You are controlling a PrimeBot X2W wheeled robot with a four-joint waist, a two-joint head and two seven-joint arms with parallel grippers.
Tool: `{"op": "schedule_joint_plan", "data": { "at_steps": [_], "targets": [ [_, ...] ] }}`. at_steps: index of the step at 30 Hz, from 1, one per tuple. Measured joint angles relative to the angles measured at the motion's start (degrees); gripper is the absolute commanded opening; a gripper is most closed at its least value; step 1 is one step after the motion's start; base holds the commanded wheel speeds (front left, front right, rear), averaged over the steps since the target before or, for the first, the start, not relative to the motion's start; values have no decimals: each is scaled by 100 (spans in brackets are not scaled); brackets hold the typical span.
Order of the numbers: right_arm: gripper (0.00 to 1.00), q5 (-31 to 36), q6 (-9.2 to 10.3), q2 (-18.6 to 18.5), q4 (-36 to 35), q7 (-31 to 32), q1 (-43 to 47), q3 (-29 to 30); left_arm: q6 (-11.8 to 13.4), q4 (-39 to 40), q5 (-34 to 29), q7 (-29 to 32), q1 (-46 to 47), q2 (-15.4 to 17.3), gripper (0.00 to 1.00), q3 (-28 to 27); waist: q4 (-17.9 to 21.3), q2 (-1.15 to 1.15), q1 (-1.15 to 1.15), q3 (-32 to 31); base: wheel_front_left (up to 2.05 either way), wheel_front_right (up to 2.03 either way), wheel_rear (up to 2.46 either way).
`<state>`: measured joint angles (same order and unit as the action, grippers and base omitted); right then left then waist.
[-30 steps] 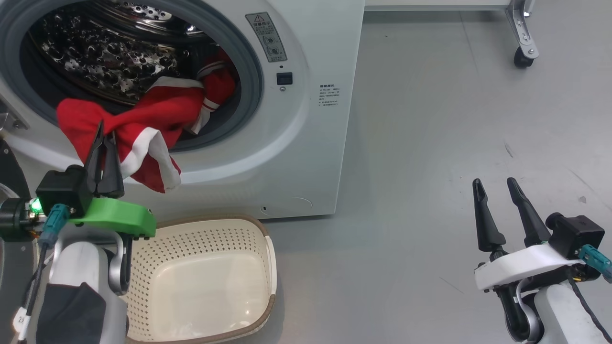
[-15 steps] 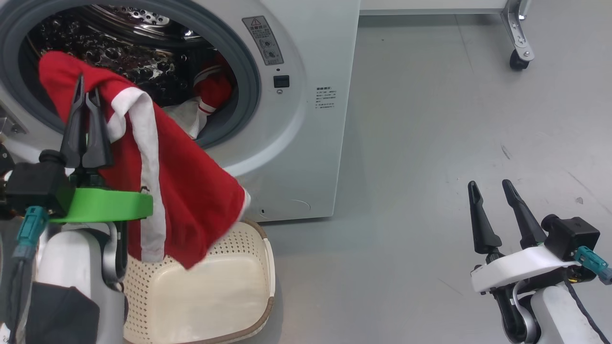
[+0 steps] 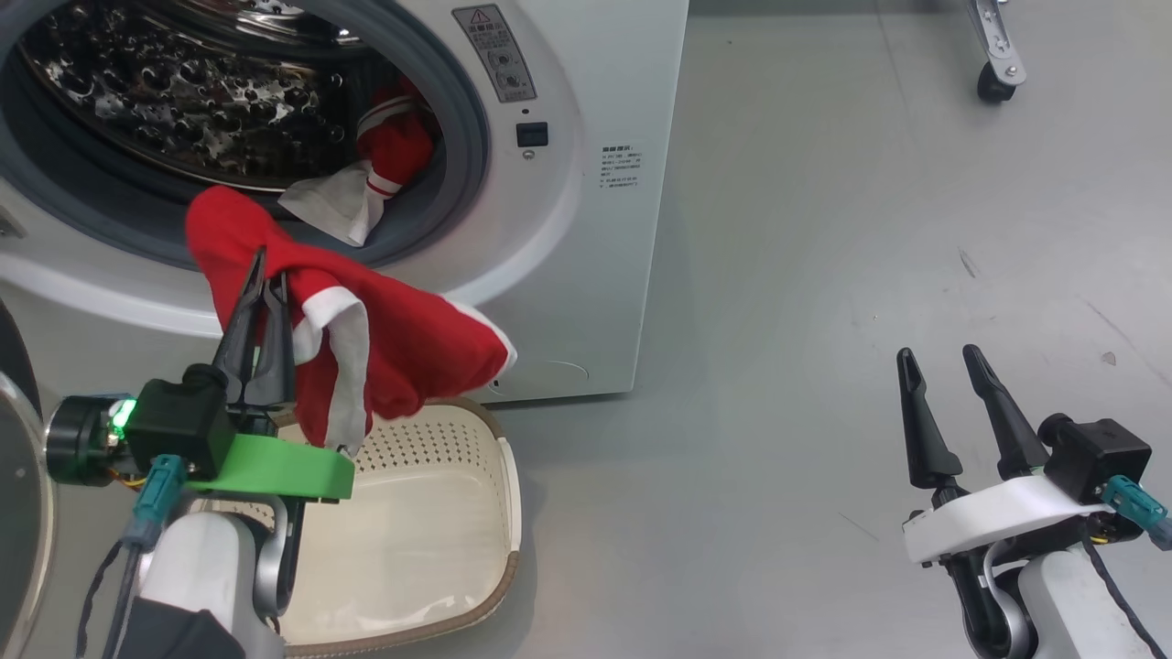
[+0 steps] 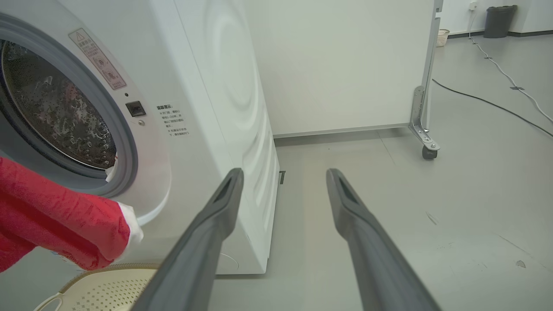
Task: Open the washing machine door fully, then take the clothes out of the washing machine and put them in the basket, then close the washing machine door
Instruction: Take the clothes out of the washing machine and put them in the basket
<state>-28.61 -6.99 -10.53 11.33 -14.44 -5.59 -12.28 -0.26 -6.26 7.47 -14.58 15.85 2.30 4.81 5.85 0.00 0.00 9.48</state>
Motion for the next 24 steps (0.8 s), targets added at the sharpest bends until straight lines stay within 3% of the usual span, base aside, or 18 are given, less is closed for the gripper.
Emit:
{"op": "schedule_joint_plan", "data": {
  "at_steps": [24],
  "targets": [
    [100,-62,0,-223,-229,0,-288,-81,350,-1127,-194,750,-166,1,0,336,159,0,0,1053,0,0,0]
  ]
}}
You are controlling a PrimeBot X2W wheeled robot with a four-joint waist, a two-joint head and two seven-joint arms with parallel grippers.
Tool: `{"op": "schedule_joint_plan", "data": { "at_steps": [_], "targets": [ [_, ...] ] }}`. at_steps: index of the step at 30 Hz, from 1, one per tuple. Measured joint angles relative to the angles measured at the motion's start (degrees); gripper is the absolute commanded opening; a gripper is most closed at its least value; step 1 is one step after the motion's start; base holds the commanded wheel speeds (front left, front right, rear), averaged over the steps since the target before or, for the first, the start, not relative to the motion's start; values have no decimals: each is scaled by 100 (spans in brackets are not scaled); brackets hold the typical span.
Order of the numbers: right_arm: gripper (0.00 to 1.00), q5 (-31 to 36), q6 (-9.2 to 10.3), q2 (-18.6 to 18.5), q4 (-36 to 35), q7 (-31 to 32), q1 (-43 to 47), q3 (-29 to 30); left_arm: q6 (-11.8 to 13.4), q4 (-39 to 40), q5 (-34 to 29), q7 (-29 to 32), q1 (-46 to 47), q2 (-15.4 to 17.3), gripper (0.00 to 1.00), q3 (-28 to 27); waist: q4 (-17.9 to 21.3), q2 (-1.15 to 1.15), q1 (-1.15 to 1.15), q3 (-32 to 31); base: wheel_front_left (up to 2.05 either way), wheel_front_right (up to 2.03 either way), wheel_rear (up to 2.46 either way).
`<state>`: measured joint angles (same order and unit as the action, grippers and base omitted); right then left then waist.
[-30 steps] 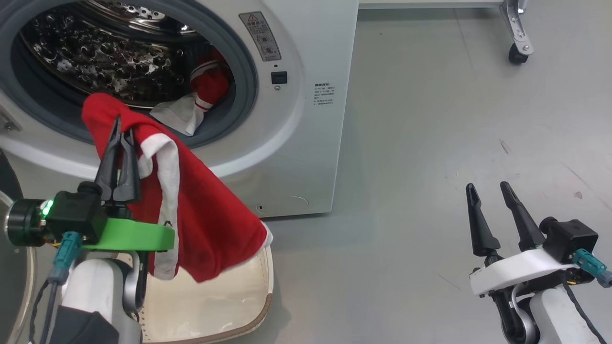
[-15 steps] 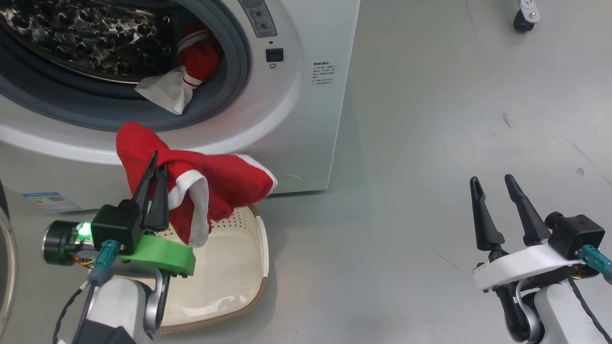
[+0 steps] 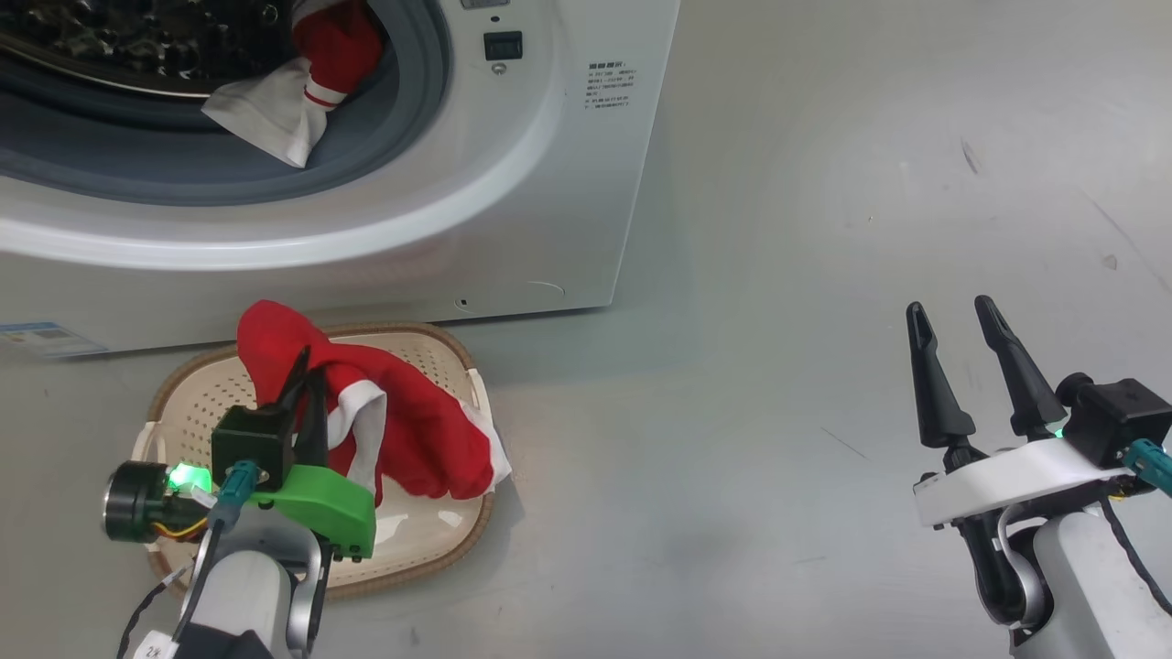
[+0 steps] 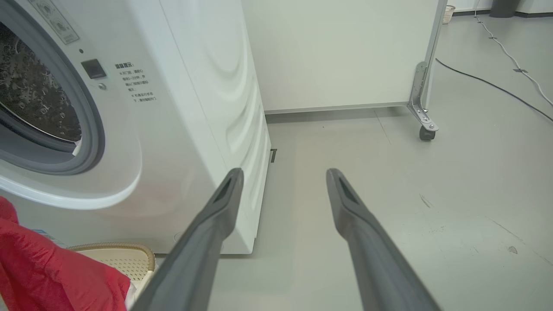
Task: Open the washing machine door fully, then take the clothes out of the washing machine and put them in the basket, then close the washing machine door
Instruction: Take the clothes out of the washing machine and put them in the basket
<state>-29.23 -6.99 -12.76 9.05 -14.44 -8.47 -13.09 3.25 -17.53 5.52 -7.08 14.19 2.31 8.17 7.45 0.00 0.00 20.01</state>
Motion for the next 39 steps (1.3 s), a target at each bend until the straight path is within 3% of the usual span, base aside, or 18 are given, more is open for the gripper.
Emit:
{"op": "schedule_joint_plan", "data": {
  "at_steps": [15,39],
  "targets": [
    [100,-59,0,-172,-92,0,-315,-41,107,-1054,-130,155,525,-3,0,52,204,0,0,662,0,0,0],
    [100,-142,0,-332,-129,0,-578,-27,299,-2950,204,-63,1097,-23,0,-681,357,0,0,1241,0,0,0]
  ]
}}
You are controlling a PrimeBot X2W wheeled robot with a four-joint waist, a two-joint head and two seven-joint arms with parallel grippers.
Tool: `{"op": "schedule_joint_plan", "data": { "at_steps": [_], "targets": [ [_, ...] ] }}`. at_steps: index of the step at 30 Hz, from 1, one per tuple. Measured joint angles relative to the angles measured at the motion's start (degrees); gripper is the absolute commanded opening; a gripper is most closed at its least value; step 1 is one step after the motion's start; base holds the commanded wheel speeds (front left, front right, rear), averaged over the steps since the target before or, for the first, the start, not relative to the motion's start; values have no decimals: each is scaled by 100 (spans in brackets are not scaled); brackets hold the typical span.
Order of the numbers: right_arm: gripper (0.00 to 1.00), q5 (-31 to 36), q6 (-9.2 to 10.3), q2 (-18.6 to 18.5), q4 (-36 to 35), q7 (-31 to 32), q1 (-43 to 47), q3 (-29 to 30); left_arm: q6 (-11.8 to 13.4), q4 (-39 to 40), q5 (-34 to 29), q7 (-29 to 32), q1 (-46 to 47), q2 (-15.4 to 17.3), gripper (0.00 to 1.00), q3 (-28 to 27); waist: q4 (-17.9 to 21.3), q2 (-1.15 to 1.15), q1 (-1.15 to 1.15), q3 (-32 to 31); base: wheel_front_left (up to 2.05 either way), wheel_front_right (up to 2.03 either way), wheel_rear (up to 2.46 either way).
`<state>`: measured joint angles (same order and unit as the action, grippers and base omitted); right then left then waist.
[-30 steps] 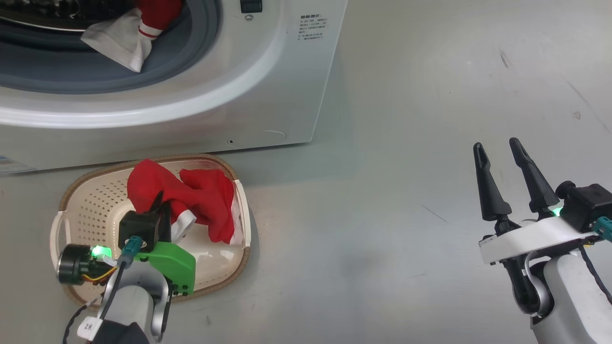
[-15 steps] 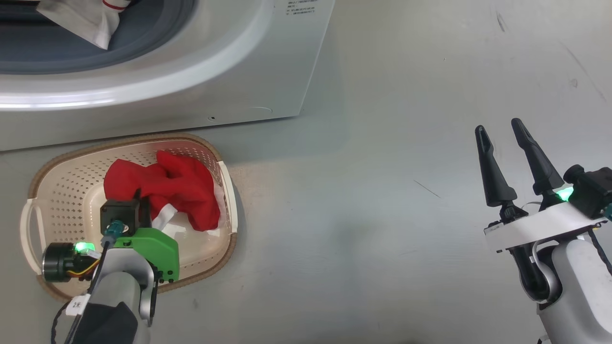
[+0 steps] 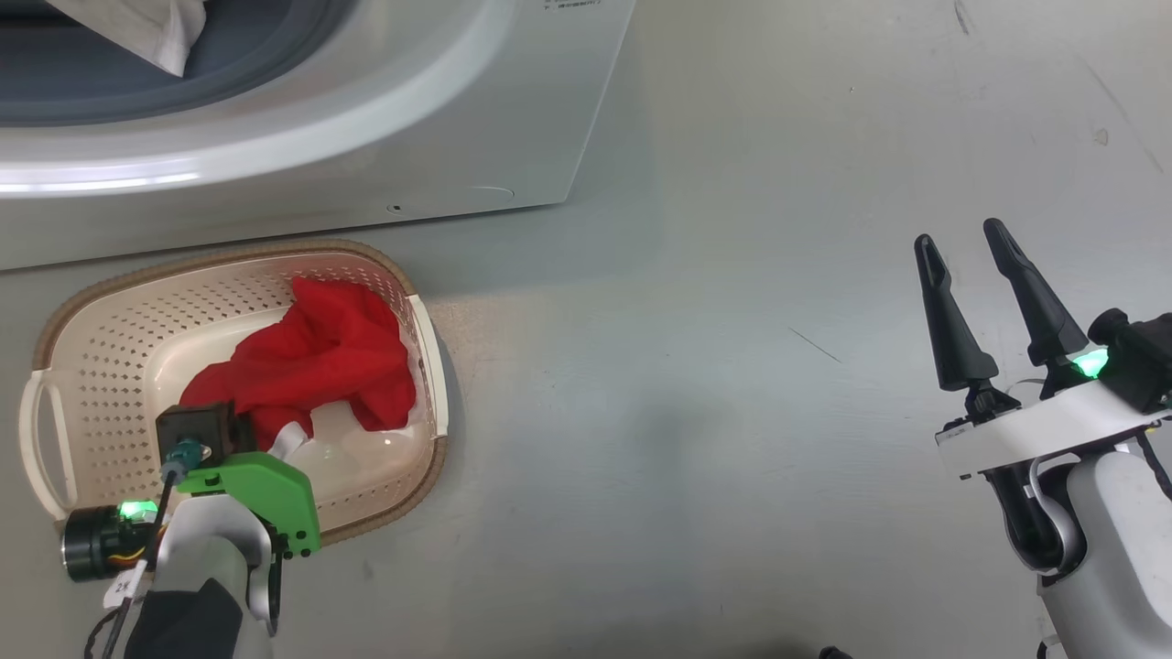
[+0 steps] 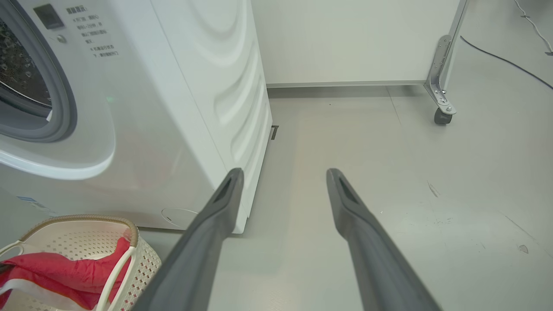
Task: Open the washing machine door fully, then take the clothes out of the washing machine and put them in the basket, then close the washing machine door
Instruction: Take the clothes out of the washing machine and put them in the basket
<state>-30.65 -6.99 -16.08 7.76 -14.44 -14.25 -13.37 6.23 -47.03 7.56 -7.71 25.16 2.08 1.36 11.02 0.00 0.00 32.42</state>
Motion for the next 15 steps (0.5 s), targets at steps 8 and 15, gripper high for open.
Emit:
{"op": "schedule_joint_plan", "data": {
  "at_steps": [8,15],
  "targets": [
    [100,0,0,-8,21,0,-51,-32,1,-385,0,-179,239,-2,61,-33,-12,0,0,-18,0,0,0],
    [100,0,0,-8,84,0,-51,-41,1,-675,1,-321,313,-15,100,-25,-57,0,0,-153,0,0,0]
  ]
}}
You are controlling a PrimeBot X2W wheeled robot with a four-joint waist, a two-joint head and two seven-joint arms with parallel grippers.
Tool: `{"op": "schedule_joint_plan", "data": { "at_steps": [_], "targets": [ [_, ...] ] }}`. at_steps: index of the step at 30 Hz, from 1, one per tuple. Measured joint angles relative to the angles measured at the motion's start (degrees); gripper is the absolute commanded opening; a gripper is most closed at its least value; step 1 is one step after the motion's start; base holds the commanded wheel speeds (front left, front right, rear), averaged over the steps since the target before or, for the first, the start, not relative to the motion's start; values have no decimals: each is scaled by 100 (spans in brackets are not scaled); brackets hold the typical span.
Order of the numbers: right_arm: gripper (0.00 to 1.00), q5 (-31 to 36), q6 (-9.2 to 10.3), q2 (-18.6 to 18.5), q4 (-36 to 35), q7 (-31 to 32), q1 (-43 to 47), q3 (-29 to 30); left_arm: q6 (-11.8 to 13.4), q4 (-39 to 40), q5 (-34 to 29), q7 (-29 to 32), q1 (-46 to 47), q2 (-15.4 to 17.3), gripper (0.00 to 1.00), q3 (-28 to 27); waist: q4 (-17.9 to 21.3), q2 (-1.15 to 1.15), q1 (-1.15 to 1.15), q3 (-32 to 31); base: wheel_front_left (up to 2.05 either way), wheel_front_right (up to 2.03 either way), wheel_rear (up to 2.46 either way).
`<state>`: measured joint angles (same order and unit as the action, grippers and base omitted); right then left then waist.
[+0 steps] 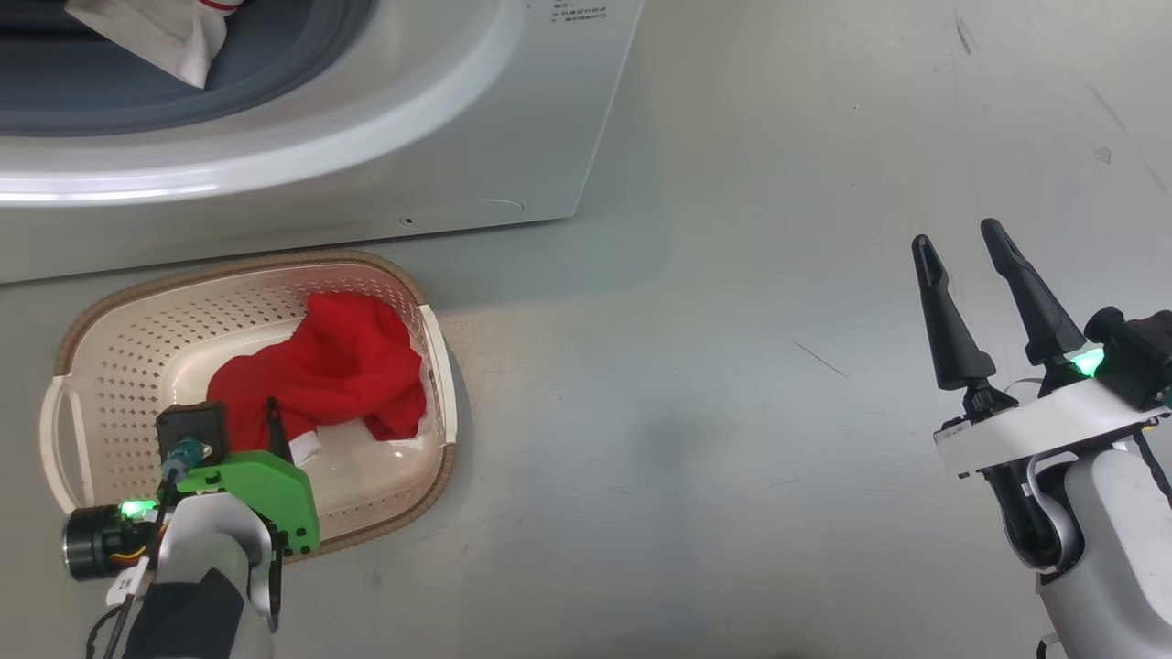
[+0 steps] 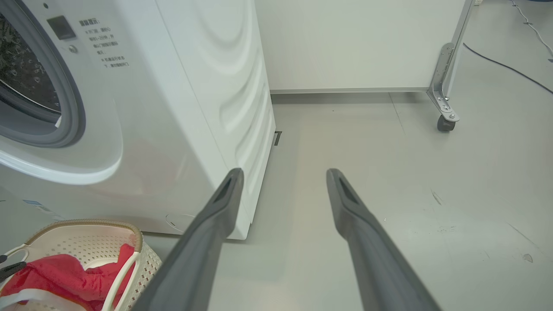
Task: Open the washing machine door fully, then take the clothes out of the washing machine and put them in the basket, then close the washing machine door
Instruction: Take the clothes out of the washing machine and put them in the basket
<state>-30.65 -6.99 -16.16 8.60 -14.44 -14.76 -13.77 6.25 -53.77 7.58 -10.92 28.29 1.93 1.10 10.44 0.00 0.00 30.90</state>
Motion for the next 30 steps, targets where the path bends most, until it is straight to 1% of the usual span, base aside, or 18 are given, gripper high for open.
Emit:
{"op": "schedule_joint_plan", "data": {
  "at_steps": [8,16,18,24,30],
  "targets": [
    [100,0,0,18,54,0,0,5,0,-143,8,-171,136,-5,100,13,-71,0,0,-181,0,0,0],
    [100,0,0,152,129,0,1,12,-8,-114,47,-286,188,-19,100,59,-168,0,0,-513,0,0,0],
    [100,0,0,176,164,0,5,26,-59,-66,47,-318,199,-23,100,80,-197,0,0,-616,0,0,0],
    [100,11,0,190,264,0,73,77,-197,253,48,-336,198,-36,100,119,-316,0,0,-1018,0,0,0],
    [100,35,0,223,303,0,210,207,-319,934,49,-336,181,-43,100,220,-435,0,0,-1374,0,0,0]
  ]
}}
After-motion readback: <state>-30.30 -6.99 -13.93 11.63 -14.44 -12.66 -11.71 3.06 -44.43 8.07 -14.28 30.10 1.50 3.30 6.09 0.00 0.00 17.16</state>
